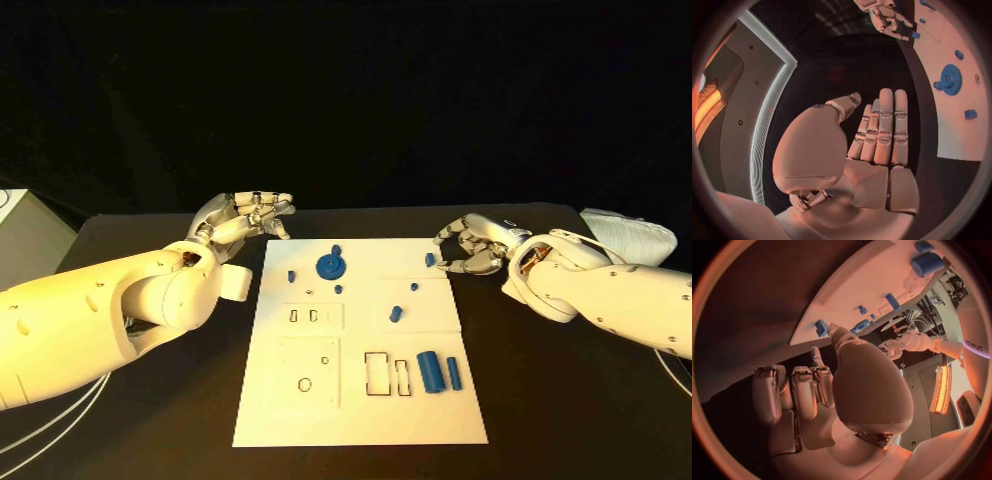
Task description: Assemble the parts on the task board
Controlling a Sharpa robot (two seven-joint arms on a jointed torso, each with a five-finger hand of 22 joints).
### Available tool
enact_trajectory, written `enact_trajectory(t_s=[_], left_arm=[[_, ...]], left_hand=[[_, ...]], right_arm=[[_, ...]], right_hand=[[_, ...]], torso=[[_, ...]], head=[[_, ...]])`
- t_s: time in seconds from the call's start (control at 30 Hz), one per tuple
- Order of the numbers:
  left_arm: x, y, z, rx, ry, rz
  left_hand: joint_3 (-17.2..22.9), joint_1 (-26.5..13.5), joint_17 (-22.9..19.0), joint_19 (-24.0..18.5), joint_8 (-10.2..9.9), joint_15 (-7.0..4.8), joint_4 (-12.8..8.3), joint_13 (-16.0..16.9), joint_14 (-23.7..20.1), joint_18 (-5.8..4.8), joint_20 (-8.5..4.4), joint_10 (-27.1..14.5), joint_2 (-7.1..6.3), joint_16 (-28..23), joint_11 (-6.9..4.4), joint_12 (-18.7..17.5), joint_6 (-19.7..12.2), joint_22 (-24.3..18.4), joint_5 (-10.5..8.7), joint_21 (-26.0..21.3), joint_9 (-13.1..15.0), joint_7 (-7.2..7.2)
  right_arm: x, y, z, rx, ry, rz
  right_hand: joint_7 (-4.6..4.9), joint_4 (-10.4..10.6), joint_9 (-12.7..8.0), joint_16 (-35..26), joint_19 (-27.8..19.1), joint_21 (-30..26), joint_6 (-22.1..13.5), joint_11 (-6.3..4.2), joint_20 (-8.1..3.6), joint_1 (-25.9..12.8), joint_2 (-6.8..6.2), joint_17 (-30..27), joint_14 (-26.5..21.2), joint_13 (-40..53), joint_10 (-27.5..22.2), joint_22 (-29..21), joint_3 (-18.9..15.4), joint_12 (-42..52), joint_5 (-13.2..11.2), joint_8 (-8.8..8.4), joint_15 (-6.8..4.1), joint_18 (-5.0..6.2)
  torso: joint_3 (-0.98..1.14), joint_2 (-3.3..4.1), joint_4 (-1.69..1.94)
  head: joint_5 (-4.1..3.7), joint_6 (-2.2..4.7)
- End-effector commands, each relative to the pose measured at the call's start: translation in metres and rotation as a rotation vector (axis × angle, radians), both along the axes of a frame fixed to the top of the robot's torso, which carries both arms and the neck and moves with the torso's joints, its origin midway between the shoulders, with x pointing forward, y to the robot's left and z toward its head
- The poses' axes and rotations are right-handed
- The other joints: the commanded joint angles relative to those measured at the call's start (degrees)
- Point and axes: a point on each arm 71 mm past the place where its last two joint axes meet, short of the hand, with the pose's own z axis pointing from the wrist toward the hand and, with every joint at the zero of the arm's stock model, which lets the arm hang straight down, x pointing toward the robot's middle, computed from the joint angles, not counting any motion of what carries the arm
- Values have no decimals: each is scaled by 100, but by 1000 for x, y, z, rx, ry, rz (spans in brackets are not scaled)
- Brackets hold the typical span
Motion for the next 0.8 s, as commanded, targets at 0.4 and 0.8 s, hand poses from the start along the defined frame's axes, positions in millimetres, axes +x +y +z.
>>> enact_trajectory(t_s=[0.4, 0.8], left_arm=[[0, -1, 1, -9, -7, -20], [-1, 0, 1, -7, -7, -19]], left_hand=[[8, -24, 7, -44, -19, 0, -16, 3, -45, 114, -6, 14, 10, 16, 28, -12, -7, 5, 21, 37, 8, 33], [8, -24, 7, -44, -19, 0, -16, 3, -45, 114, -6, 14, 10, 16, 28, -12, -7, 5, 21, 37, 8, 33]], right_arm=[[5, 13, -10, -42, 6, 9], [6, 18, -13, -46, 9, 10]], right_hand=[[-6, -1, -3, 34, 322, -3, 13, 33, 28, 139, 108, 1441, 580, 1106, 155, 1085, -14, 1, 22, 7, 23, 16], [-94, -5, 19, 43, 358, 54, 332, -45, -20, 199, 270, 1468, 587, 1170, 237, 1138, 329, 72, -66, 205, -41, 1]], torso=[[-3, 5, 5], [0, -6, -1]], head=[[13, -63], [17, -103]])
